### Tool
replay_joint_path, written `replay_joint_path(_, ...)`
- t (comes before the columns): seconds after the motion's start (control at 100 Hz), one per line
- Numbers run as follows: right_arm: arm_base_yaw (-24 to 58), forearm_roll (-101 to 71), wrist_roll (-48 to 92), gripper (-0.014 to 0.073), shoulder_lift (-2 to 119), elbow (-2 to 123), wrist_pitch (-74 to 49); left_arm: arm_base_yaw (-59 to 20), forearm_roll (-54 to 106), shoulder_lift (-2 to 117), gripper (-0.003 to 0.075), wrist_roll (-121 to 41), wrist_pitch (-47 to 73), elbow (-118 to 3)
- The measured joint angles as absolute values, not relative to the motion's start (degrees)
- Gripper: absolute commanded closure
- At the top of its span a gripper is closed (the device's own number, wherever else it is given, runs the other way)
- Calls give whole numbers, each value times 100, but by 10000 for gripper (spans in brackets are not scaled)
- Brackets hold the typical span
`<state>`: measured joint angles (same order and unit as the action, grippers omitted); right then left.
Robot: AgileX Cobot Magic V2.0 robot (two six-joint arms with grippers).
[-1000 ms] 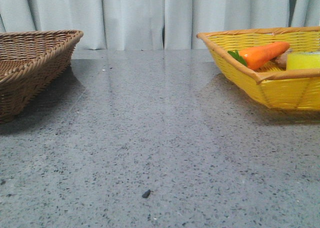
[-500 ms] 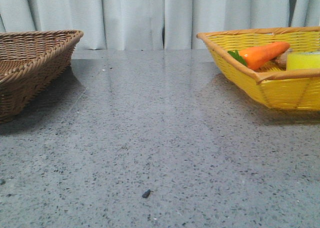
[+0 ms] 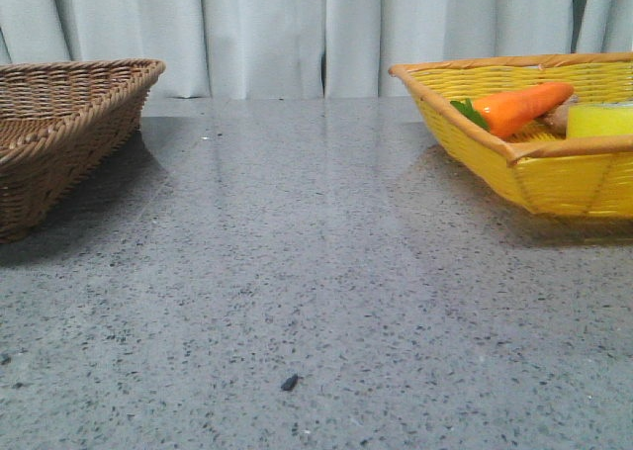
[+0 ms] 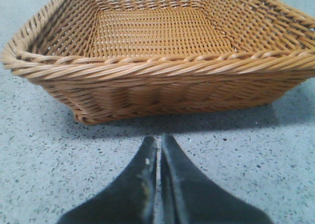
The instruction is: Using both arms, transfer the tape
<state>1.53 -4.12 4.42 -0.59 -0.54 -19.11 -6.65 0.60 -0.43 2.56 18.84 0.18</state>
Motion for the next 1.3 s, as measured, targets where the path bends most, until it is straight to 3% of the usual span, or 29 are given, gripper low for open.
replay_joint_path(0.55,153,-412,442,641,-59,-54,-1825,-665,60,-43,741,265,1884,18)
replay_joint_path(0.88,153,-675,442,641,-59,-54,-562,-665,127,-43,741,265,1859,18)
replay_joint_path(1.07,153,-2340,442,641,-59,-54,791,-665,2813,-43,741,278,1106,18)
replay_joint_path(1.3,153,-3947,442,641,-59,38,950,-665,5562,-43,741,302,-420,7)
